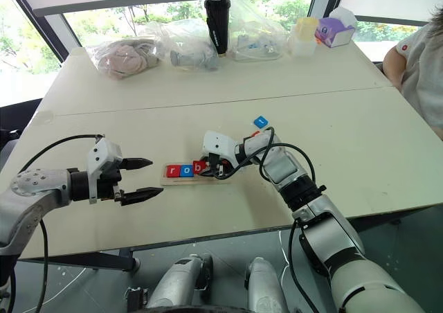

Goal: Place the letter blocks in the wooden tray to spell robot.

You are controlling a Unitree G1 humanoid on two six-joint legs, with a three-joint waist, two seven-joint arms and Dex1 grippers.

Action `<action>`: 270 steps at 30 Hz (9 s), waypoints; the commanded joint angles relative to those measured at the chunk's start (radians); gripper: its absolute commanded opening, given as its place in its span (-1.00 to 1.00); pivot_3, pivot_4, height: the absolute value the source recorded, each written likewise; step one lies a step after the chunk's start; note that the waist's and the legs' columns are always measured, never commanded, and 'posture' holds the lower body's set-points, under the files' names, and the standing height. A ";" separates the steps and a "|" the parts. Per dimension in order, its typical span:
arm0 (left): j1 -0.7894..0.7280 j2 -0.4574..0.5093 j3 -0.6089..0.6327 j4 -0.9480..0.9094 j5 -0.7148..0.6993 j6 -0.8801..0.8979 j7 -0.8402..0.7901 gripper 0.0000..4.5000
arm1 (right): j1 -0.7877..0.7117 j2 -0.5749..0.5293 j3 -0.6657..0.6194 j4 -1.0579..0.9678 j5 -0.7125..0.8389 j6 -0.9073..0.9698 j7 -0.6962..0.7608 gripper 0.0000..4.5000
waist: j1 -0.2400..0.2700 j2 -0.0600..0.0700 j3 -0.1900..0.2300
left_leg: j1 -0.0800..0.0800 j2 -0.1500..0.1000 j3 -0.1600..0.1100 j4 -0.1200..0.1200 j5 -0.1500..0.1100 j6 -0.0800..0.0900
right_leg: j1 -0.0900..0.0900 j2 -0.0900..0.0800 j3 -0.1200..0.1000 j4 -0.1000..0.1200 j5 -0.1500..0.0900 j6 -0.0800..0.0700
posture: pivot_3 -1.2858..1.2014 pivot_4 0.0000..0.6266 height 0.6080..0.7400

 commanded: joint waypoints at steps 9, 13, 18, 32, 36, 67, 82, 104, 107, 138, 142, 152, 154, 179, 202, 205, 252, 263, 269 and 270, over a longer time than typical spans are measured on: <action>-0.008 -0.006 0.004 -0.019 0.008 -0.012 0.006 1.00 | -0.007 0.020 -0.018 -0.034 0.018 0.012 0.001 0.97 | 0.000 0.000 0.000 | 0.000 0.000 0.000 0.000 0.000 0.000 | 0.000 0.000 0.000 0.000 0.000 0.000 | 0.03 -0.52 1.00; -0.009 -0.007 0.004 -0.018 0.012 -0.014 0.006 1.00 | -0.013 0.027 -0.031 -0.043 0.027 0.019 -0.009 0.97 | -0.001 0.000 0.000 | 0.000 0.000 0.000 0.000 0.000 0.000 | 0.000 0.000 0.000 0.001 0.000 0.000 | 0.03 -0.52 1.00; -0.012 -0.011 0.008 -0.016 0.014 -0.013 0.009 1.00 | -0.043 0.012 -0.123 -0.055 0.077 0.058 -0.052 0.97 | 0.001 0.000 0.000 | 0.000 0.000 0.000 0.000 0.000 0.000 | 0.000 0.000 0.000 0.001 0.000 0.000 | 0.03 -0.52 1.00; -0.057 0.022 0.046 -0.044 -0.064 0.049 -0.012 1.00 | -0.126 0.050 -0.131 0.273 -0.033 -0.192 -0.209 0.97 | -0.005 0.000 0.000 | 0.000 0.000 0.000 0.000 0.001 -0.001 | 0.000 0.000 0.000 0.001 0.000 0.000 | 0.03 -0.52 1.00; -0.053 0.014 0.043 -0.049 -0.063 0.050 0.000 1.00 | -0.134 0.067 -0.121 0.322 -0.043 -0.232 -0.184 0.97 | -0.004 0.000 0.000 | 0.000 0.000 0.000 0.000 0.001 -0.002 | 0.000 0.001 0.000 0.001 0.000 0.000 | 0.03 -0.52 1.00; -0.210 -0.111 0.066 -0.023 -0.151 0.085 0.085 1.00 | 0.014 -0.144 -0.547 0.046 0.205 0.197 -0.393 0.97 | 0.003 0.000 0.000 | 0.000 0.001 0.000 0.001 0.005 -0.004 | 0.000 0.000 0.000 0.013 0.000 0.000 | 0.03 -0.52 1.00; -0.284 -0.146 -0.017 0.058 -0.055 0.010 0.080 1.00 | 0.149 -0.082 -0.464 0.030 0.182 0.179 -0.475 0.97 | 0.003 0.000 0.000 | 0.000 0.001 0.000 0.004 0.006 -0.002 | 0.001 0.000 0.000 0.012 0.000 0.000 | 0.03 -0.52 1.00; -0.211 -0.148 0.002 0.024 -0.046 -0.015 0.110 1.00 | 0.166 -0.067 -0.425 0.010 0.125 0.110 -0.540 -0.48 | 0.003 0.000 0.000 | 0.001 0.001 0.000 0.004 0.006 -0.002 | 0.001 0.001 0.000 0.013 0.000 0.000 | 0.03 -0.52 1.00; -0.214 -0.151 -0.005 0.026 -0.031 -0.032 0.112 1.00 | 0.250 -0.063 -0.512 -0.267 0.153 0.289 -0.663 -0.48 | 0.007 0.000 0.000 | -0.001 0.001 0.000 0.003 0.006 -0.002 | 0.000 0.000 0.000 0.013 0.000 0.000 | 0.03 -0.52 1.00; -0.302 -0.231 -0.099 0.126 0.023 -0.072 0.049 1.00 | 0.541 0.268 -0.556 -1.186 0.303 1.288 -1.005 0.97 | 0.002 0.000 0.000 | -0.002 0.001 -0.001 0.001 0.004 -0.005 | -0.005 0.000 0.000 0.010 -0.003 -0.004 | 0.03 -0.52 1.00; -0.301 -0.224 -0.091 0.127 0.022 -0.070 0.045 1.00 | 0.484 0.054 -0.556 -1.158 0.362 1.163 -0.830 0.97 | 0.004 0.000 0.000 | -0.002 0.001 -0.001 0.002 0.004 -0.005 | -0.005 0.000 0.000 0.009 -0.003 -0.004 | 0.03 -0.52 1.00; -0.284 -0.090 -0.113 0.042 -0.008 -0.034 -0.113 1.00 | 0.562 -0.515 -0.455 -0.620 0.326 0.247 -0.077 0.97 | 0.004 -0.002 0.001 | -0.004 0.001 0.000 0.002 0.001 0.005 | 0.006 0.000 -0.003 -0.006 -0.003 -0.002 | 0.03 -0.52 1.00; -0.276 -0.048 -0.112 0.008 -0.022 -0.019 -0.145 1.00 | 0.531 -0.538 -0.389 -0.504 0.284 0.138 -0.008 0.97 | 0.003 -0.002 0.001 | -0.004 0.001 0.001 0.003 0.000 0.006 | 0.006 -0.001 -0.002 -0.006 -0.003 -0.002 | 0.03 -0.52 1.00; -0.139 0.070 -0.035 -0.143 -0.111 0.088 -0.099 1.00 | 0.384 -0.435 -0.261 -0.216 0.195 -0.155 0.123 -0.50 | 0.020 -0.001 0.001 | -0.001 0.002 0.000 0.004 -0.001 0.003 | 0.004 -0.001 -0.002 -0.004 -0.003 -0.002 | 0.03 -0.52 1.00; -0.079 0.087 0.004 -0.004 -0.001 -0.042 -0.087 1.00 | 0.112 -0.154 -0.031 -0.324 0.083 0.134 -0.034 -0.50 | 0.003 -0.001 0.001 | -0.002 0.000 0.000 0.001 -0.003 0.002 | 0.000 -0.001 -0.001 -0.003 -0.001 0.000 | 0.03 -0.52 1.00; -0.075 0.076 0.003 -0.014 -0.004 -0.037 -0.070 1.00 | 0.113 -0.155 -0.026 -0.320 0.081 0.133 -0.031 -0.50 | 0.003 -0.001 0.001 | -0.001 0.000 0.000 0.001 -0.003 0.002 | 0.000 -0.001 -0.001 -0.002 -0.001 0.000 | 0.03 -0.52 1.00; -0.108 0.032 -0.012 -0.036 -0.038 0.000 -0.049 1.00 | 0.065 -0.085 -0.117 -0.003 0.000 -0.060 -0.206 0.98 | 0.001 -0.001 0.001 | 0.000 0.000 0.000 0.003 -0.002 0.001 | 0.001 0.000 -0.001 0.000 0.000 0.001 | 0.03 -0.52 1.00; -0.101 0.028 -0.012 -0.025 -0.030 -0.008 -0.044 1.00 | 0.077 -0.066 -0.139 -0.046 0.003 -0.049 -0.217 0.98 | 0.002 -0.001 0.001 | 0.000 0.000 0.000 0.003 -0.001 0.000 | 0.001 0.000 -0.001 0.002 0.000 0.001 | 0.03 -0.52 1.00; -0.108 0.017 -0.022 -0.017 -0.022 -0.013 -0.041 1.00 | 0.107 -0.088 -0.139 -0.114 0.012 -0.020 -0.207 0.98 | 0.002 -0.001 0.001 | 0.000 0.000 0.000 0.003 -0.001 0.000 | 0.001 0.000 -0.001 0.002 0.000 0.001 | 0.03 -0.52 1.00; -0.109 0.016 -0.024 -0.016 -0.021 -0.013 -0.041 1.00 | 0.116 -0.089 -0.137 -0.129 0.014 -0.012 -0.204 0.98 | 0.002 -0.001 0.001 | 0.000 0.000 0.000 0.003 -0.001 0.000 | 0.001 0.000 -0.001 0.002 0.000 0.001 | 0.03 -0.52 1.00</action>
